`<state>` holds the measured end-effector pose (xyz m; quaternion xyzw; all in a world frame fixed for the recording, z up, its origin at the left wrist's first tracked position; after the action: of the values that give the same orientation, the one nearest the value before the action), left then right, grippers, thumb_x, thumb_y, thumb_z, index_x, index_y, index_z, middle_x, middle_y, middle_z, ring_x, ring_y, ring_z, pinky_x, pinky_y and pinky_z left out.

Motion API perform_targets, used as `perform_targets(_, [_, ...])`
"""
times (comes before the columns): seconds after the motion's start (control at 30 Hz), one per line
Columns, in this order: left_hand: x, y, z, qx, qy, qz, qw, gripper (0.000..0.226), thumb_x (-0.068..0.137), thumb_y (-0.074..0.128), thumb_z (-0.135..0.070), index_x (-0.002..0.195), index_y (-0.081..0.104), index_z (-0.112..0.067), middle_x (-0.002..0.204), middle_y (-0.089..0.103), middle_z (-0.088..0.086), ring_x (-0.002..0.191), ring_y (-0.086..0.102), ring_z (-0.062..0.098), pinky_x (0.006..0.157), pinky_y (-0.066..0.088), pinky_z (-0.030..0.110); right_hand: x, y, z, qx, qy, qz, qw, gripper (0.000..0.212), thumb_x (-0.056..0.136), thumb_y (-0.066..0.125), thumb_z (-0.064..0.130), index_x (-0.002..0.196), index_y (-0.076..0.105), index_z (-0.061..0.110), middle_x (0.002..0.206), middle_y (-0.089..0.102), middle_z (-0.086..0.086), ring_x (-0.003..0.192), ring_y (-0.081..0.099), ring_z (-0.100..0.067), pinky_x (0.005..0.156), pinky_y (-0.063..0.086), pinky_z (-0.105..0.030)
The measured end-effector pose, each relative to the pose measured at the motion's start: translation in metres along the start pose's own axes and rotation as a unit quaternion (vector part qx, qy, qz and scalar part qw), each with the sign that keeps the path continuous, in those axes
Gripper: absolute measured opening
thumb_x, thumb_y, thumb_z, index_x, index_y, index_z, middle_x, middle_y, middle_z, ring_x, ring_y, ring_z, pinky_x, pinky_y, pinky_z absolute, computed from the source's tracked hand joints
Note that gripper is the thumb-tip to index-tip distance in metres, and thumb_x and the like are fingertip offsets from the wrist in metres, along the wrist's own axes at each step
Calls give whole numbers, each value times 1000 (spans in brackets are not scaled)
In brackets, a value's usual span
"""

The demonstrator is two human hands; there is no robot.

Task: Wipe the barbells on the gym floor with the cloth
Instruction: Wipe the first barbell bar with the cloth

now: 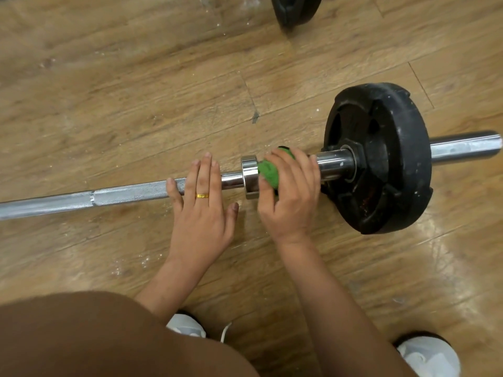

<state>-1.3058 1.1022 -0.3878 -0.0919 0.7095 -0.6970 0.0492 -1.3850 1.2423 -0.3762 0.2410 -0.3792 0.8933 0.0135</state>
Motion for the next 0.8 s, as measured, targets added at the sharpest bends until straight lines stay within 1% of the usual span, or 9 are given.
perform_targets(0.07, [3,-1,0,-1,-1,3,1000,78,98,43,-42,157,17,0,167,14,16,155,14,29,120,9,63,6,0,-5,6,34,-31,999,37,95,49,29,111,72,3,119,71,-6,128,55,-29,117,28,-53])
perform_targets(0.13, [7,-1,-1,-3,-6,3,1000,79,97,44,-42,158,17,0,167,14,15,155,14,29,121,7,63,6,7,11,13,52,-27,998,39,95,48,29,111,72,3,119,71,-6,129,54,-29,119,25,-52])
perform_targets(0.23, [11,-1,1,-4,-12,4,1000,80,96,45,-42,158,17,0,167,13,15,154,15,29,121,6,62,3,13,16,25,11,8,1000,40,95,48,30,116,71,3,123,70,-6,130,54,-27,120,25,-47])
perform_targets(0.3, [14,-3,3,0,-9,6,1000,81,95,46,-43,158,17,-1,167,14,14,154,17,29,122,6,61,10,11,1,17,-22,7,1000,40,96,49,30,117,70,4,123,70,-6,128,56,-27,119,28,-48])
perform_targets(0.43, [25,-5,5,-5,-9,1,1000,82,95,52,-42,158,18,-2,167,16,14,153,18,29,122,5,59,18,14,3,11,14,-13,1000,39,96,48,27,118,69,3,124,69,-7,130,52,-29,120,24,-51])
perform_targets(0.57, [34,-4,6,-6,-16,1,1000,87,93,59,-43,157,18,-2,167,16,13,153,19,29,121,4,59,23,19,-1,11,-40,17,999,39,95,50,27,121,69,4,126,68,-7,131,53,-28,118,29,-51])
perform_targets(0.63, [39,-4,9,-2,-8,5,1000,86,92,58,-44,158,19,-2,167,17,13,152,21,29,121,6,59,31,17,-9,4,-25,2,1000,39,95,50,27,119,69,4,125,69,-7,130,54,-28,116,30,-54])
perform_targets(0.73, [47,-5,14,-6,7,8,1000,86,92,58,-44,157,22,-2,167,17,12,152,21,29,120,7,59,36,21,2,-1,0,12,1000,40,95,48,28,120,68,5,127,67,-6,132,50,-28,121,22,-51])
perform_targets(0.8, [51,-5,17,-11,12,9,1000,86,91,60,-44,156,23,-2,166,19,13,152,22,29,120,8,60,38,26,6,-3,-23,48,999,41,96,48,30,124,67,8,130,65,-4,134,48,-27,122,18,-47])
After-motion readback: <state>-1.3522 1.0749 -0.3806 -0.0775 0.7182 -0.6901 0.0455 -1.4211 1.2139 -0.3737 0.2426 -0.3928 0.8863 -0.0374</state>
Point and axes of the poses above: each hand's wrist, its own x-axis towards the middle knuckle, its own y-axis out of the palm, z = x × y, the point moved 4 cm from there along x, towards the middle knuckle
